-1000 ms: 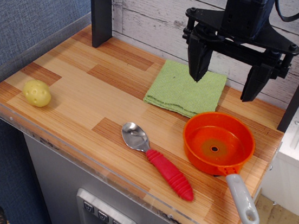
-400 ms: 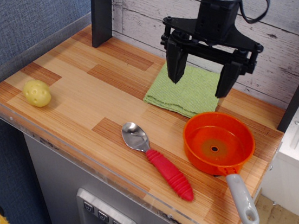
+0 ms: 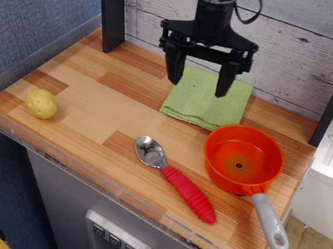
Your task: PICK UP THE GREEN TOWEL AND PUT ANOTHER SIDE OF THE TABLE
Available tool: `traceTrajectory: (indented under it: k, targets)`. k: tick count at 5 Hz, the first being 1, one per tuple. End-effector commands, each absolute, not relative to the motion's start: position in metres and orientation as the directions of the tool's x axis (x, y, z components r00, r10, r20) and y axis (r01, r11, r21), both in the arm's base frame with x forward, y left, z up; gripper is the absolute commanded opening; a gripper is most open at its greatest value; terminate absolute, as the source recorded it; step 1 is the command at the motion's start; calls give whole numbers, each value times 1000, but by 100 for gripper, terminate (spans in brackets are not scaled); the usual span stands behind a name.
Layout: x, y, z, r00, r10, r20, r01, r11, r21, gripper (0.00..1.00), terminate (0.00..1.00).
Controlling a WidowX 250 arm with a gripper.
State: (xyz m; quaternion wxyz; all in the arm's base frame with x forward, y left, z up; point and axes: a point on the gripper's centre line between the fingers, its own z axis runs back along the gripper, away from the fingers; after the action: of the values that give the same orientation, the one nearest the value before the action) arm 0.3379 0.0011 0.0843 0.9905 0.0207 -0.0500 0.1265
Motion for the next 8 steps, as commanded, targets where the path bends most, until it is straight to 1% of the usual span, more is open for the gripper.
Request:
traceTrajectory:
  k: [1, 2, 3, 4, 5, 8]
  targets:
    - [375, 6, 67, 948, 272, 166, -272, 962, -20, 100, 0]
    - [387, 5, 52, 949, 277, 152, -280, 960, -2, 100, 0]
    - [392, 6, 45, 950, 273, 151, -276, 961, -2, 100, 0]
    - [393, 6, 39, 954, 261, 148, -267, 963, 28, 100, 0]
    - [387, 12, 39, 956, 246, 159, -255, 966, 34, 100, 0]
    - [366, 37, 37, 973, 178, 145, -188, 980, 62, 100, 0]
